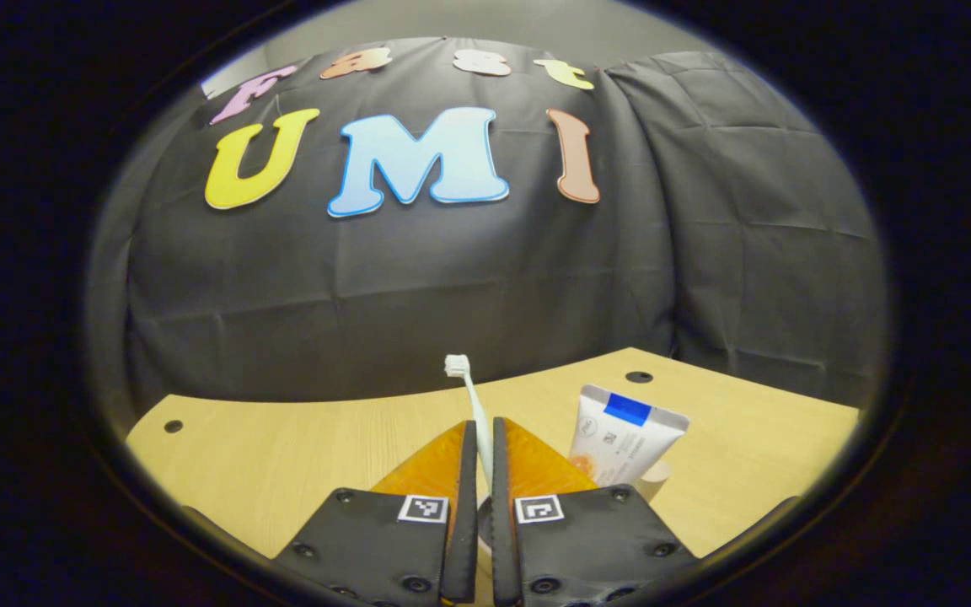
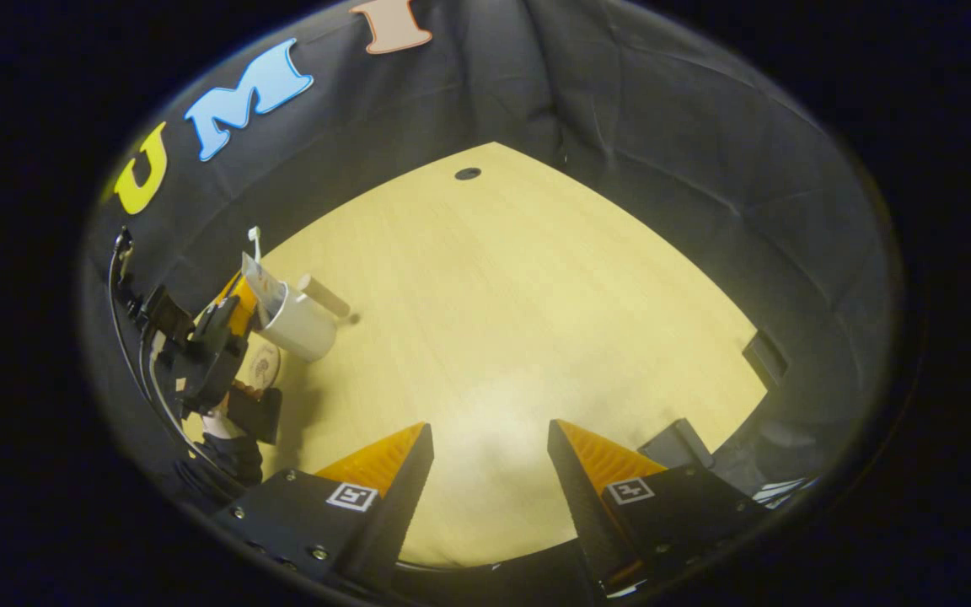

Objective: Put the toothbrush and toothpaste on the desktop into the cup, then pick up the cup and place it on the coaster on the desktop.

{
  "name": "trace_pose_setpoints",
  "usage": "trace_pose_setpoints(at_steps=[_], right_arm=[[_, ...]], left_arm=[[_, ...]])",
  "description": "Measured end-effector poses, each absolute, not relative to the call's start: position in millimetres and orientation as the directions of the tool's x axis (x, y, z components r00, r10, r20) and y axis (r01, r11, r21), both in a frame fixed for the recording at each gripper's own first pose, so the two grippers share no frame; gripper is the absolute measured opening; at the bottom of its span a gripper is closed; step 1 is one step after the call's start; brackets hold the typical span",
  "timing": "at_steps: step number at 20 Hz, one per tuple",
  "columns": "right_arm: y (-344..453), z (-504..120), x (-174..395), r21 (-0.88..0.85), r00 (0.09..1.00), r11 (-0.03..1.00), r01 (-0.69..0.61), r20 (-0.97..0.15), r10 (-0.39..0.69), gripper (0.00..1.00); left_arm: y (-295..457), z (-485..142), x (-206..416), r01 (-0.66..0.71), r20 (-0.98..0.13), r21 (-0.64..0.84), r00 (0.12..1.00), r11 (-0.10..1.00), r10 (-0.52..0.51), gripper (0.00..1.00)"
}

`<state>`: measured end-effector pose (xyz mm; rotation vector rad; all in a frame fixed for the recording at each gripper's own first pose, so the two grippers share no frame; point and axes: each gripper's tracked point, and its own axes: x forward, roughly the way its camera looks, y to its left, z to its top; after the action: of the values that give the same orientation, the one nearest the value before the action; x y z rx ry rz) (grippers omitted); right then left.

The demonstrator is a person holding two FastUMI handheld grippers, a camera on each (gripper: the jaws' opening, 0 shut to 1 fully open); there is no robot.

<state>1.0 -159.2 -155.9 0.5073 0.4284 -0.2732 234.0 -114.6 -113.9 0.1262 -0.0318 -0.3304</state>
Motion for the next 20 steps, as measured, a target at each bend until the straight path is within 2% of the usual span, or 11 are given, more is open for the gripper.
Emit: trace_pose_setpoints(at_steps=[9, 11, 12, 13, 14, 15, 20], right_arm=[[-159.3, -157.9, 0.8, 0.410, 0.877, 0.843, 0.347, -0.462, -0.136, 0.83], [-161.9, -159.1, 0.7, 0.427, 0.878, 0.834, 0.351, -0.459, -0.135, 0.83], [-162.8, -159.5, 0.0, 0.434, 0.880, 0.829, 0.351, -0.456, -0.134, 0.83], [-163.5, -158.9, -0.1, 0.439, 0.881, 0.827, 0.350, -0.454, -0.132, 0.83], [-162.9, -160.6, -0.7, 0.441, 0.882, 0.828, 0.347, -0.452, -0.129, 0.83], [-162.9, -159.5, -0.2, 0.440, 0.884, 0.830, 0.344, -0.451, -0.127, 0.83], [-157.3, -157.7, 4.4, 0.425, 0.897, 0.854, 0.300, -0.432, -0.100, 0.83]], left_arm=[[-115.5, -116.2, 223.2, 0.325, 0.006, 0.155, 0.944, 0.933, -0.330, 0.13], [-113.7, -118.3, 217.9, 0.331, -0.007, 0.158, 0.943, 0.930, -0.334, 0.20], [-111.6, -119.7, 216.3, 0.324, -0.010, 0.163, 0.945, 0.932, -0.327, 0.18], [-110.0, -119.6, 214.0, 0.325, -0.010, 0.162, 0.945, 0.932, -0.328, 0.20], [-107.5, -117.3, 210.1, 0.320, -0.008, 0.161, 0.946, 0.934, -0.323, 0.26], [-107.4, -117.3, 206.2, 0.322, -0.012, 0.157, 0.946, 0.934, -0.324, 0.37], [-91.9, -116.0, 192.7, 0.280, -0.023, 0.149, 0.960, 0.948, -0.280, 0.38]])
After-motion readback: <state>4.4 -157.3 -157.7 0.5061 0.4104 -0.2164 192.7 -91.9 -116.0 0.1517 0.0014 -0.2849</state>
